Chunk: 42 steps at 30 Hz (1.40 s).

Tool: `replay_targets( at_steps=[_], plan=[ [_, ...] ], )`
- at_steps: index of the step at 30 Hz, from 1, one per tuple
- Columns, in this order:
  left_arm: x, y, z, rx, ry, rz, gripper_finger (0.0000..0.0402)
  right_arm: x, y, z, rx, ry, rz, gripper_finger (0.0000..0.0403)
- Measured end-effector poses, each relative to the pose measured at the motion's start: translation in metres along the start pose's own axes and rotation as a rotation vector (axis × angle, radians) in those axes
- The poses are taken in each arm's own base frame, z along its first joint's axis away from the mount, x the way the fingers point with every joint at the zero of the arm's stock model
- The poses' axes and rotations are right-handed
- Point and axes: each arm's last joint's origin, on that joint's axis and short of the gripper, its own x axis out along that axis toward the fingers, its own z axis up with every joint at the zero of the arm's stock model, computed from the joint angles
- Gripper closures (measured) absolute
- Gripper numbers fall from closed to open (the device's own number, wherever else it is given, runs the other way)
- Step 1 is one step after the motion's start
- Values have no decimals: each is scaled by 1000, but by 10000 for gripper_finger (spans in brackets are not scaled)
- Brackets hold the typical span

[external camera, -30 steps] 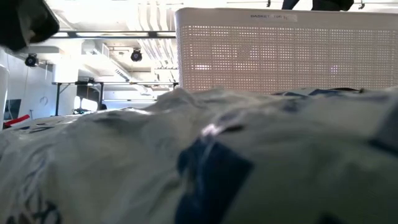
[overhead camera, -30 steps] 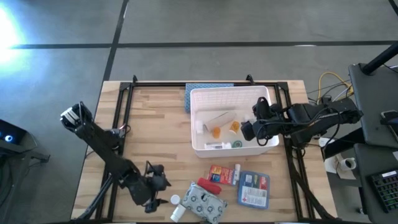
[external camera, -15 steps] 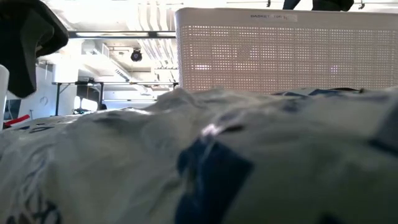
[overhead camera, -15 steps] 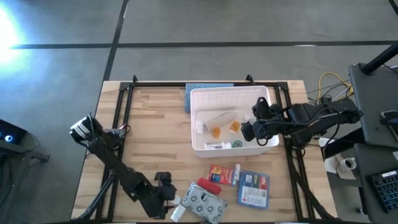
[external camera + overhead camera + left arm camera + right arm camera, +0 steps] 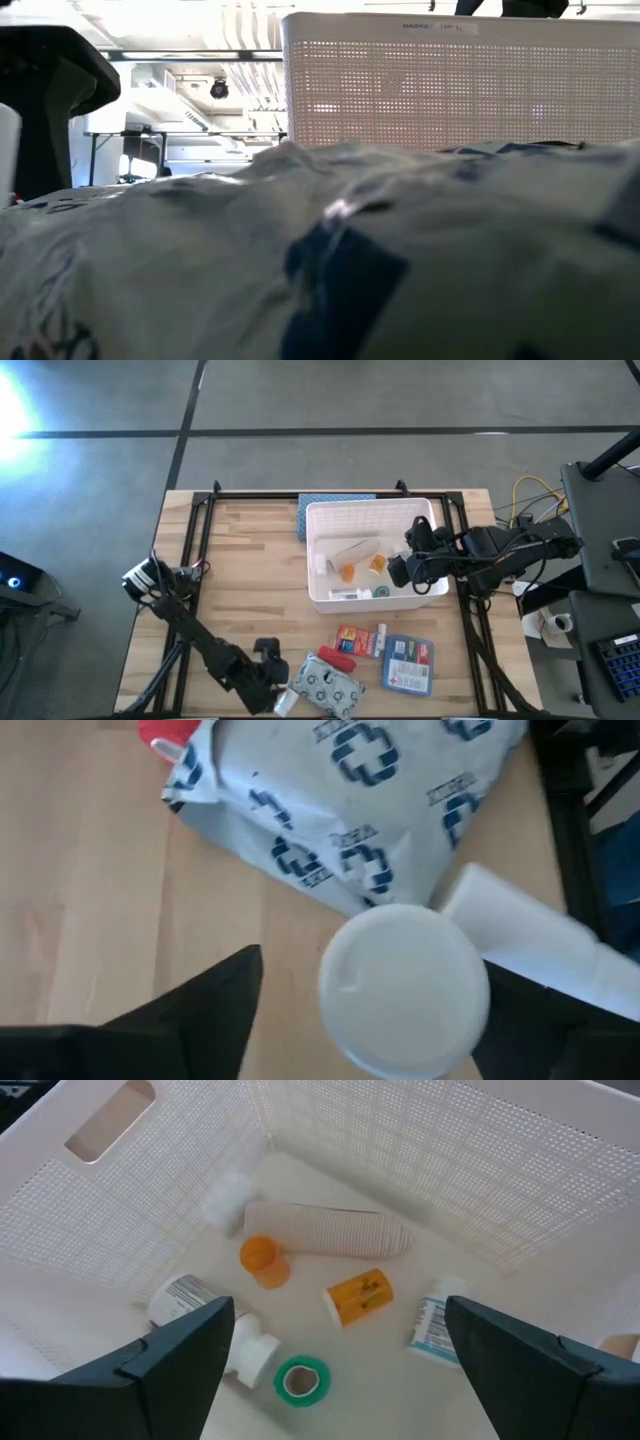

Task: Pick & place medical supplies in basket/bin
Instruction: Put the top white medicine bottle into the white bin

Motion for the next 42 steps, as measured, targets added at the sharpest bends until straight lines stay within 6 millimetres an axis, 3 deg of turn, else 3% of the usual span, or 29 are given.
replay_targets(
  at_steps=[9,13,17,20,26,30,35,39,42],
  plan=[
    [-4,6,-1,17,47,45,249,1,0,0,-2,0,-4,51],
    [-22,23,-3,20,135,126,252,1,0,0,-3,-1,-4,51],
    [-58,46,4,-33,152,206,252,1,0,0,-17,-1,-4,51],
    [-95,64,20,-100,-18,280,247,1,0,0,-21,-7,-7,51],
    [-177,105,61,-358,-593,401,245,1,-1,0,-43,-24,-17,51],
    [-207,125,89,-333,-822,398,244,0,-1,1,-53,-27,-17,51],
    [-204,151,122,-188,-925,406,243,0,-1,1,-53,-49,-27,51],
    [-177,184,136,-244,-876,498,236,0,-1,1,-52,-48,-26,51],
    [-155,202,146,-286,-858,528,208,0,-1,1,-49,-43,-23,51]
  ],
)
